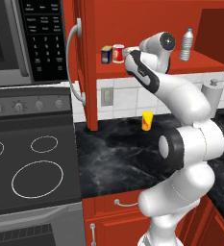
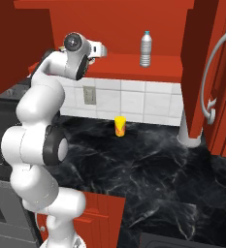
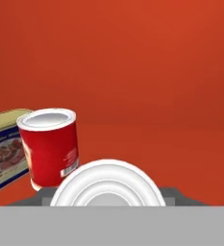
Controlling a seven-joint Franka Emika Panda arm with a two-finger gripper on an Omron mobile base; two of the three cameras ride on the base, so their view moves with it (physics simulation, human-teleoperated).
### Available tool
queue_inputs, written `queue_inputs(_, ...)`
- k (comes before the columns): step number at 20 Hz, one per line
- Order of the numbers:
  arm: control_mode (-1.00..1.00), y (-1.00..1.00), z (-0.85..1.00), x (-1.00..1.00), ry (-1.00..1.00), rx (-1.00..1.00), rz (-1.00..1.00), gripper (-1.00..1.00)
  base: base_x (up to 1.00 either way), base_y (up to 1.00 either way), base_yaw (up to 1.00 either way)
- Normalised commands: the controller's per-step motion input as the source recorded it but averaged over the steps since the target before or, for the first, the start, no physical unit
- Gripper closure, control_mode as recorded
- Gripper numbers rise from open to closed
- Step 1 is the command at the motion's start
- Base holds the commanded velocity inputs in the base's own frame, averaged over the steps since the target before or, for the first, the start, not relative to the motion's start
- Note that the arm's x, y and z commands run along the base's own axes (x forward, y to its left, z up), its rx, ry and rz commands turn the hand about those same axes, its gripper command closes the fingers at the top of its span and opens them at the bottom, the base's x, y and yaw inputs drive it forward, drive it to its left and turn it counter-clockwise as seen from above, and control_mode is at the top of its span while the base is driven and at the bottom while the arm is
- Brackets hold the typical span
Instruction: Pick the cans from the counter and place them in their designated side in the cabinet.
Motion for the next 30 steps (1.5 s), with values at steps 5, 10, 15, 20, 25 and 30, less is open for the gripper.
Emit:
queue_inputs(5, -1.00, 0.00, -0.24, 0.19, 0.03, 0.00, 0.00, 1.00, 0.00, 0.00, 0.00)
queue_inputs(10, -1.00, 0.00, -0.29, 0.18, 0.04, 0.00, 0.00, 1.00, 0.00, 0.00, 0.00)
queue_inputs(15, -1.00, 0.00, -0.30, 0.19, 0.05, 0.00, 0.00, 1.00, 0.00, 0.00, 0.00)
queue_inputs(20, -1.00, 0.02, -0.28, 0.18, 0.04, 0.00, 0.00, 1.00, 0.00, 0.00, 0.00)
queue_inputs(25, -1.00, 0.03, -0.29, 0.18, 0.04, 0.00, 0.00, 1.00, 0.00, 0.00, 0.00)
queue_inputs(30, -1.00, 0.01, -0.23, 0.08, 0.00, -0.02, 0.00, -1.00, 0.00, 0.00, 0.00)
